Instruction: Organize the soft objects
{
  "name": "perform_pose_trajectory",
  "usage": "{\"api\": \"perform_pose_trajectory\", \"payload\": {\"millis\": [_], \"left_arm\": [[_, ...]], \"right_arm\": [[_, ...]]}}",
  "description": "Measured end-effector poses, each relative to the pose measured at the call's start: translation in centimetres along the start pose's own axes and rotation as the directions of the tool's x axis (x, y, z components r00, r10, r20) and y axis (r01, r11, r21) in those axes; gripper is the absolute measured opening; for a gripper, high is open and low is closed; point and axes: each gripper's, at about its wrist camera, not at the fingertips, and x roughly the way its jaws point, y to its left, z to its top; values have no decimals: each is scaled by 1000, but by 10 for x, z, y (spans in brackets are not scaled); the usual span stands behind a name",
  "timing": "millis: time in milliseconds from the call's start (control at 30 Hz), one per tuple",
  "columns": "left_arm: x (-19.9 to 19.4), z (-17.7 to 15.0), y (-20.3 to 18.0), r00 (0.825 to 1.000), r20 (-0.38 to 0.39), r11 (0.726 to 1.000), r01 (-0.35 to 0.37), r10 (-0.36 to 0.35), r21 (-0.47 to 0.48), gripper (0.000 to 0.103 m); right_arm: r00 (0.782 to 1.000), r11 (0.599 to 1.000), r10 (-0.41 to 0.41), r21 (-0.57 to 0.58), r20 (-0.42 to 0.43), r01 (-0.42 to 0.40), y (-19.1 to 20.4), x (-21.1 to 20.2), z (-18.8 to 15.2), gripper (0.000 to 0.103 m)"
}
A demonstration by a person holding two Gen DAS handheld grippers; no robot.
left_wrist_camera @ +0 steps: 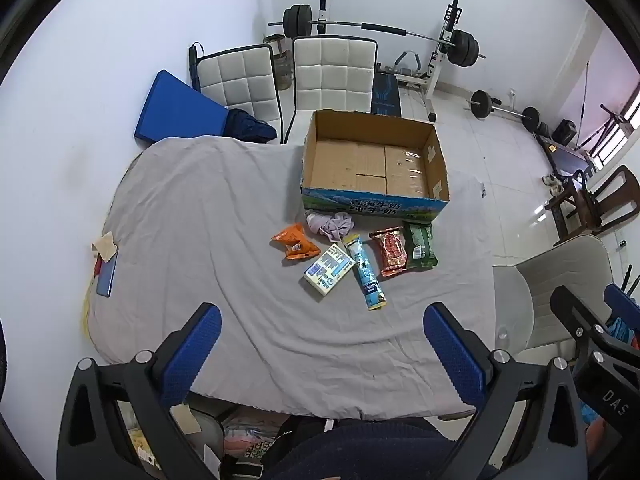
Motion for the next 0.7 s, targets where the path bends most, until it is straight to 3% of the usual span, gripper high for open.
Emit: {"api": "perform_pose_trajectory", "payload": {"millis": [700], "left_arm": [[-8, 2, 3, 1000, 15, 1000, -12, 12, -9, 103]], "right_arm": [[1000, 1000, -4, 1, 25, 4, -4, -18, 2, 103]]}}
